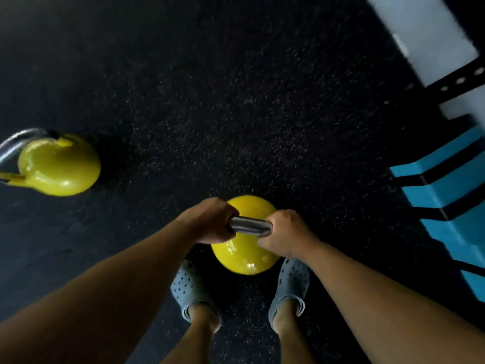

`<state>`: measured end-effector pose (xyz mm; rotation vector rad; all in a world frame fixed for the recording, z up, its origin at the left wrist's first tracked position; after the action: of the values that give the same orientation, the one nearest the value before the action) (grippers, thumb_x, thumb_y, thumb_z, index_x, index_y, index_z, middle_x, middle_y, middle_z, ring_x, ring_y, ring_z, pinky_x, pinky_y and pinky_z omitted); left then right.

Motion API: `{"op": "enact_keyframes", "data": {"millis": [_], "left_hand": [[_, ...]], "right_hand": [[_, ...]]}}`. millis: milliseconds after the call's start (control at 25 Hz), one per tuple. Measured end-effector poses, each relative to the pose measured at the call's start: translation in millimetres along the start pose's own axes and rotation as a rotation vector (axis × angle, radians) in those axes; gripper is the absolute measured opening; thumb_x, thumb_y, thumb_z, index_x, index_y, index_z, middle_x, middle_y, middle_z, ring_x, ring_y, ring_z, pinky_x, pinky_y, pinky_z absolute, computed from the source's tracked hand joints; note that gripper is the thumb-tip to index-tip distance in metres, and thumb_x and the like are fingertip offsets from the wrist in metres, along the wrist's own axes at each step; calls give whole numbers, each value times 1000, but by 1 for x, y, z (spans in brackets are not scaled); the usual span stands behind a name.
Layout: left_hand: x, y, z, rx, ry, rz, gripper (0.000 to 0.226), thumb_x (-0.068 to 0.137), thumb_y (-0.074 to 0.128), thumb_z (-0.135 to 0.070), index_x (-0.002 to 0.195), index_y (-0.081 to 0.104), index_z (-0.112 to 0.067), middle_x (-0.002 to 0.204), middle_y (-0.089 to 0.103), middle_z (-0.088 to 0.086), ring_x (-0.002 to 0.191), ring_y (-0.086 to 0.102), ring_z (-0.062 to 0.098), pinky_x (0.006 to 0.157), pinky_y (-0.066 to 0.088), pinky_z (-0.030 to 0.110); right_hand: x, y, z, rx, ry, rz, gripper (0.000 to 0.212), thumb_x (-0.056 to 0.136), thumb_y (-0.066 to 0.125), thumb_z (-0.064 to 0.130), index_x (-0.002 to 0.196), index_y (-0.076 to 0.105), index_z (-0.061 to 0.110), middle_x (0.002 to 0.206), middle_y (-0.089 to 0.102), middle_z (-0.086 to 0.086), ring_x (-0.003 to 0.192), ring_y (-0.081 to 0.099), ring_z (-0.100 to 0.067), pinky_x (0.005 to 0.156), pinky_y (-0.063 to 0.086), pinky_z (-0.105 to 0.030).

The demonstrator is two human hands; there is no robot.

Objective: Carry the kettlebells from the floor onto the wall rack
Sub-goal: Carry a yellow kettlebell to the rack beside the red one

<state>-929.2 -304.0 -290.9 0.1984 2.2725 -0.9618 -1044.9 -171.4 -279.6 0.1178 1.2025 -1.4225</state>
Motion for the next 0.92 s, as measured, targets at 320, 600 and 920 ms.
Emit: {"op": "enact_keyframes", "data": {"millis": [320, 600, 920], "left_hand": [[49, -179, -137, 310, 316, -49, 12, 77, 65, -32, 80, 66, -20, 69, 65, -2, 63, 61, 18, 50, 38, 25], [130, -328, -234, 537, 446, -185, 16, 74, 61, -36, 71, 60, -20, 72, 68, 5, 67, 65, 27, 51, 34, 28], [243, -448, -320, 646, 705, -337, 22, 76, 63, -39, 74, 61, -17, 75, 71, 9, 71, 67, 37, 53, 41, 31]], "right_hand": [[-47, -182, 4, 76, 126, -410, 25, 57, 66, 39, 54, 53, 17, 50, 50, -1, 51, 55, -26, 45, 36, -28], [-30, -344, -13, 113, 160, -713, 41, 59, 64, 48, 77, 73, 13, 66, 70, -11, 66, 69, -31, 52, 50, -32], [-1, -494, -47, 6, 354, -911, 34, 70, 62, 49, 83, 70, 19, 80, 73, -8, 78, 69, -32, 61, 52, -33]]}}
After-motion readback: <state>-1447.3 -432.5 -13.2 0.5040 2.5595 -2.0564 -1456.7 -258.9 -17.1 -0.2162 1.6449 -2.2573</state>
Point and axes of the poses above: each hand's wrist, its own x-axis towards the middle knuckle, its own y-axis out of the palm, z = x × y, the point moved 5 cm from there along x, towards the middle knuckle
